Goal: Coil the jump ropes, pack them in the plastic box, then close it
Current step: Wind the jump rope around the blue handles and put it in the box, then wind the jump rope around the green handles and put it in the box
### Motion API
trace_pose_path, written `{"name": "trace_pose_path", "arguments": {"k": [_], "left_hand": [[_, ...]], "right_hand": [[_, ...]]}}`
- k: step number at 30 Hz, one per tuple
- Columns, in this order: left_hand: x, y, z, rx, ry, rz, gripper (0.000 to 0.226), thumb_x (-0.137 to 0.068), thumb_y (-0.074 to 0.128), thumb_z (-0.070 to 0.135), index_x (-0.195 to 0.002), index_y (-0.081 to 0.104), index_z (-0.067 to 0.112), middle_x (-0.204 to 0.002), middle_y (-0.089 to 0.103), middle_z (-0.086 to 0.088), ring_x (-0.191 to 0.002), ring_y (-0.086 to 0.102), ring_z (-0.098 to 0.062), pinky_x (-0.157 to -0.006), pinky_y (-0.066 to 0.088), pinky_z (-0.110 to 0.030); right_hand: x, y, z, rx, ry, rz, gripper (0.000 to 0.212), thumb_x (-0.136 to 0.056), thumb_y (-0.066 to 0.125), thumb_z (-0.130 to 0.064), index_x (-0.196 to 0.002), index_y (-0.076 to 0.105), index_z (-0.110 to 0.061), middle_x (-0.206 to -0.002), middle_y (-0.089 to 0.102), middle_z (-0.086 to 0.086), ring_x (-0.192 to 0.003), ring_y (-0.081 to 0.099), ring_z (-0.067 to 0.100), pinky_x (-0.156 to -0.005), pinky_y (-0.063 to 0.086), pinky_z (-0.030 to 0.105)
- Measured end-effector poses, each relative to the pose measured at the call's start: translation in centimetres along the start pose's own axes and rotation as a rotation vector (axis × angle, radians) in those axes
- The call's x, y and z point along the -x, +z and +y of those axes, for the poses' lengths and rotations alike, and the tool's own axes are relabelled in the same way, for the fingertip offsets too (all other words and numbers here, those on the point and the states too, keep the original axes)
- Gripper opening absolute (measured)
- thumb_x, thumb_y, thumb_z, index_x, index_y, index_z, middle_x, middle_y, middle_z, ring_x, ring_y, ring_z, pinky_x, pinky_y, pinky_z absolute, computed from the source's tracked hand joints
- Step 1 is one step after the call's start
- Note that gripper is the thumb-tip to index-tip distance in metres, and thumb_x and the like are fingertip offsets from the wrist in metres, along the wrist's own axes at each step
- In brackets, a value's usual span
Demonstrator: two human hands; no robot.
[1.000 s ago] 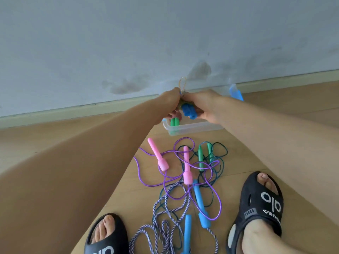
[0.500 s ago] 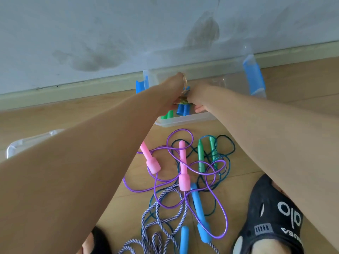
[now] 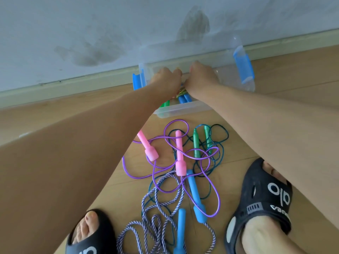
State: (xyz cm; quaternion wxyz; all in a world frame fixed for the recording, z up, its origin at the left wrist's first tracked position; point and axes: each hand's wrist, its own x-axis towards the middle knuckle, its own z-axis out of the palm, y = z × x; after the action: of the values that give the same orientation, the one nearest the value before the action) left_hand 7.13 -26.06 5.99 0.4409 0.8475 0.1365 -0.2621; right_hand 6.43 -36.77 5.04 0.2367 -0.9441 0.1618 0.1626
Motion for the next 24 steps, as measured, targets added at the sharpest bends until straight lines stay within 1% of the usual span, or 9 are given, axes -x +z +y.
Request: {"name": "trace_pose_path", "arguments": {"k": [3,8,11,13,16,18,20,22,24], "left_hand": [[3.3,-0.8,-0.1,-0.214,0.211,0.131,0.023,-0.097,0.042,0.031,-0.098,0.053,0.012,-0.095,0.062,-0.008,-0.079,0.054,-0.024,-0.056,0.039,-0.030],[9.7,-0.9,-3.1,-0.324,0.492,0.170,0.017,-0.095,0.044,0.025,-0.081,0.044,0.015,-0.073,0.056,-0.008,-0.070,0.044,-0.031,-0.056,0.033,-0.034],[11.9,-0.7,-5.8,-0.448,0.416,0.068,0.015,-0.095,0.045,0.027,-0.089,0.049,0.014,-0.078,0.058,-0.007,-0.073,0.052,-0.035,-0.060,0.039,-0.035],[12.6,-0.6,-8.0,-0.588,0.336,-0.092,0.014,-0.095,0.045,0.023,-0.103,0.053,0.015,-0.097,0.063,-0.011,-0.090,0.059,-0.035,-0.070,0.044,-0.036],[13.2,-0.6,-10.3,-0.710,0.247,-0.317,0.040,-0.095,0.044,0.015,-0.134,0.048,0.022,-0.121,0.059,-0.010,-0.109,0.057,-0.031,-0.086,0.049,-0.040],[13.1,-0.2,-10.8,-0.738,0.241,-0.377,0.047,-0.095,0.045,0.018,-0.141,0.044,0.029,-0.129,0.055,-0.007,-0.111,0.057,-0.028,-0.087,0.050,-0.041],[12.7,0.5,-10.6,-0.752,0.268,-0.408,0.051,-0.096,0.045,0.021,-0.145,0.041,0.035,-0.136,0.049,-0.005,-0.117,0.055,-0.028,-0.084,0.047,-0.038],[12.3,1.4,-10.2,-0.809,0.306,-0.454,0.052,-0.097,0.046,0.025,-0.147,0.040,0.038,-0.143,0.043,-0.005,-0.124,0.053,-0.029,-0.092,0.048,-0.041],[11.8,2.4,-10.0,-0.915,0.340,-0.509,0.051,-0.098,0.044,0.034,-0.148,0.038,0.037,-0.145,0.043,-0.008,-0.126,0.051,-0.033,-0.099,0.047,-0.048]], "right_hand": [[2.5,-1.4,0.7,-0.081,-0.080,0.221,0.030,-0.086,0.047,-0.009,-0.115,0.053,-0.008,-0.113,0.062,0.014,-0.104,0.057,0.035,-0.072,0.036,0.033],[8.0,-2.7,2.5,-0.199,-0.075,0.406,0.015,-0.083,0.051,-0.020,-0.094,0.057,-0.012,-0.086,0.067,0.005,-0.083,0.059,0.030,-0.067,0.042,0.035],[12.0,-1.3,3.7,-0.203,-0.040,0.426,0.013,-0.083,0.054,-0.023,-0.092,0.054,-0.013,-0.084,0.066,0.007,-0.081,0.058,0.034,-0.063,0.037,0.034],[14.3,0.5,4.8,-0.147,-0.028,0.385,0.010,-0.085,0.053,-0.020,-0.093,0.052,-0.013,-0.087,0.065,0.011,-0.082,0.058,0.037,-0.062,0.035,0.036],[16.1,3.3,7.1,-0.103,0.091,0.284,0.014,-0.090,0.050,-0.013,-0.103,0.052,-0.008,-0.104,0.061,0.016,-0.095,0.058,0.038,-0.069,0.039,0.039],[16.0,4.6,8.9,-0.127,0.270,0.192,0.029,-0.093,0.051,-0.015,-0.120,0.052,-0.006,-0.118,0.059,0.017,-0.108,0.058,0.039,-0.081,0.046,0.041],[15.1,5.3,10.2,-0.175,0.397,0.026,0.043,-0.096,0.050,-0.024,-0.138,0.048,-0.013,-0.134,0.057,0.014,-0.118,0.056,0.036,-0.092,0.047,0.039],[13.9,5.7,10.5,-0.257,0.444,-0.119,0.051,-0.099,0.050,-0.031,-0.147,0.042,-0.017,-0.144,0.052,0.009,-0.123,0.055,0.031,-0.093,0.043,0.031],[12.6,6.2,10.2,-0.369,0.463,-0.188,0.058,-0.096,0.057,-0.036,-0.147,0.042,-0.015,-0.142,0.052,0.008,-0.119,0.056,0.028,-0.088,0.039,0.028]]}}
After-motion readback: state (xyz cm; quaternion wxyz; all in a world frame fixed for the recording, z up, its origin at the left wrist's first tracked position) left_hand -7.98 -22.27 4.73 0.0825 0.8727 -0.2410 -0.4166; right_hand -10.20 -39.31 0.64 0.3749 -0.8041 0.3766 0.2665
